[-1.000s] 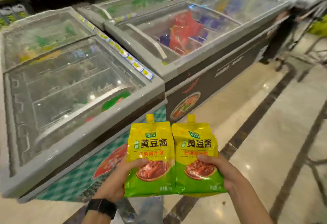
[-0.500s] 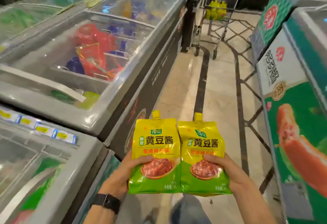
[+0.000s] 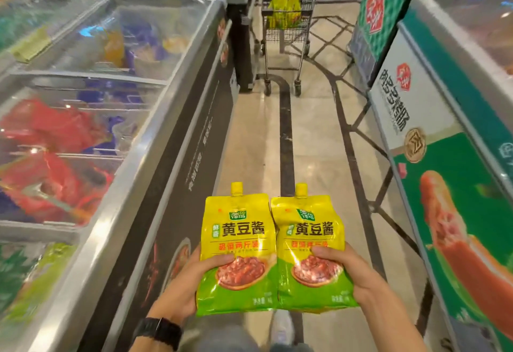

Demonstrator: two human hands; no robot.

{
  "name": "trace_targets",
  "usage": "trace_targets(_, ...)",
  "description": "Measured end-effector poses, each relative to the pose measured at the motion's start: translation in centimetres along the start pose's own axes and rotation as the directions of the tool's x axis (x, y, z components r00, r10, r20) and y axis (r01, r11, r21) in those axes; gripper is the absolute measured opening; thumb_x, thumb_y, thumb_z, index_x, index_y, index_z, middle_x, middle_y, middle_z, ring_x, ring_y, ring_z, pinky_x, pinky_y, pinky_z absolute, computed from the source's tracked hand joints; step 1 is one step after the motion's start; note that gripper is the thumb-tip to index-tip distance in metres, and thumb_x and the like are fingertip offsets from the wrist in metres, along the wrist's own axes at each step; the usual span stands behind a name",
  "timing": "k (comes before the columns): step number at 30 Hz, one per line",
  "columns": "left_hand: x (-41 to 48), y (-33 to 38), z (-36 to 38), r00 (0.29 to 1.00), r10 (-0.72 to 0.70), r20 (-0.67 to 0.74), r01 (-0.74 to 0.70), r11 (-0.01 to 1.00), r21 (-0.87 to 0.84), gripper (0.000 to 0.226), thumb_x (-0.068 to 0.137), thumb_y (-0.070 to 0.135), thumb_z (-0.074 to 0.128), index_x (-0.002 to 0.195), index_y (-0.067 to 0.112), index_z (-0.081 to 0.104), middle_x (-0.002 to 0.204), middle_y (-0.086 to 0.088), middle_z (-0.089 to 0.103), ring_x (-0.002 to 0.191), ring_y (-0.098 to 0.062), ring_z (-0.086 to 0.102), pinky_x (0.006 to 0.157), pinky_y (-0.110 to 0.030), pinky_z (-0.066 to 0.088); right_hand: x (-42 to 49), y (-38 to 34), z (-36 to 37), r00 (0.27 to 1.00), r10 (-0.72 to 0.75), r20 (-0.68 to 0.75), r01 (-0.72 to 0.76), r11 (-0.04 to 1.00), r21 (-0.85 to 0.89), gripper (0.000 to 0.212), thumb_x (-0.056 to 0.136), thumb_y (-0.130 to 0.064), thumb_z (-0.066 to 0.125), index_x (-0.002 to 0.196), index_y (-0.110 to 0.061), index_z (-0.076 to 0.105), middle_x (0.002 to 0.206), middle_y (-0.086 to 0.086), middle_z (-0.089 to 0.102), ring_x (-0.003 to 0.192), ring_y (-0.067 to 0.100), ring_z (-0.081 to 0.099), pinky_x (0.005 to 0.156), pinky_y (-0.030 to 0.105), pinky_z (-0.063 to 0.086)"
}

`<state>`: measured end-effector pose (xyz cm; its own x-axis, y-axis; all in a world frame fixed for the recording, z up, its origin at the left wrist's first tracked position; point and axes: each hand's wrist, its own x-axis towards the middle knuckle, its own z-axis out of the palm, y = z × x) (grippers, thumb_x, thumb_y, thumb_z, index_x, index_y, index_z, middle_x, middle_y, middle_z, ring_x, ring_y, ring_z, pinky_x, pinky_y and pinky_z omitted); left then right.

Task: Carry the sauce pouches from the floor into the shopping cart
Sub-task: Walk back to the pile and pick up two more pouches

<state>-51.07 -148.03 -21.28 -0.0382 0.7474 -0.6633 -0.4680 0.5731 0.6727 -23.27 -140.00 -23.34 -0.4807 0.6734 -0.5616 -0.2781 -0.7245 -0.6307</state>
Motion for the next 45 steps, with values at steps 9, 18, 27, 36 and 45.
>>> trace_targets(9, 17.6, 14.0, 4.4, 0.996, 0.004, 0.095, -0.007, 0.999, 0.037, 0.111, 0.017, 0.016, 0.100, 0.120, 0.008, 0.062, 0.106, -0.024, 0.074, 0.082, -0.040, 0.075, 0.061, -0.046, 0.062, 15.6, -13.7, -1.3, 0.995, -0.016, -0.099, 0.017, 1.000, 0.010, 0.085, 0.029, -0.010, 0.099, 0.109, -0.002, 0.070, 0.113, 0.029, 0.068, 0.096, 0.044, 0.069, 0.081, 0.051, 0.057)
trace_targets(18, 36.6, 29.9, 10.8, 0.981, -0.014, 0.194, -0.018, 0.987, 0.160, 0.122, 0.017, 0.028, 0.102, 0.129, 0.006, 0.058, 0.114, -0.023, 0.072, 0.093, -0.039, 0.072, 0.082, -0.047, 0.058, 29.6, -29.6, -2.3, 0.973, -0.108, -0.203, 0.117, 0.993, 0.031, 0.093, 0.025, -0.015, 0.100, 0.111, -0.003, 0.068, 0.110, 0.026, 0.070, 0.094, 0.042, 0.070, 0.081, 0.050, 0.058)
trace_targets(27, 54.8, 42.4, 21.9, 0.962, -0.091, 0.259, 0.035, 0.977, 0.211, 0.112, 0.032, 0.021, 0.101, 0.133, 0.003, 0.055, 0.123, -0.026, 0.068, 0.101, -0.042, 0.070, 0.102, -0.062, 0.046, 44.4, -45.5, -9.3, 0.950, -0.138, -0.280, 0.163, 0.984, 0.067, 0.097, 0.029, -0.015, 0.100, 0.118, -0.004, 0.065, 0.115, 0.028, 0.068, 0.103, 0.046, 0.066, 0.096, 0.061, 0.047)
trace_targets(36, 71.2, 53.6, 35.0, 0.961, -0.090, 0.262, 0.049, 0.986, 0.157, 0.110, 0.026, 0.020, 0.102, 0.125, 0.000, 0.060, 0.117, -0.028, 0.069, 0.088, -0.038, 0.074, 0.078, -0.049, 0.062, 58.3, -65.2, -17.2, 0.965, -0.079, -0.249, 0.104, 0.990, 0.090, 0.099, 0.023, -0.016, 0.100, 0.116, -0.006, 0.067, 0.114, 0.026, 0.069, 0.102, 0.045, 0.067, 0.092, 0.064, 0.049)
trace_targets(45, 88.6, 64.6, 43.4, 0.962, -0.107, 0.250, 0.077, 0.989, 0.125, 0.103, 0.031, 0.018, 0.102, 0.125, 0.000, 0.062, 0.119, -0.028, 0.068, 0.092, -0.040, 0.073, 0.084, -0.052, 0.059, 72.4, -82.9, -21.4, 0.973, -0.126, -0.195, 0.146, 0.985, 0.094, 0.094, 0.020, -0.013, 0.100, 0.109, -0.003, 0.072, 0.105, 0.026, 0.072, 0.087, 0.039, 0.072, 0.074, 0.052, 0.060)
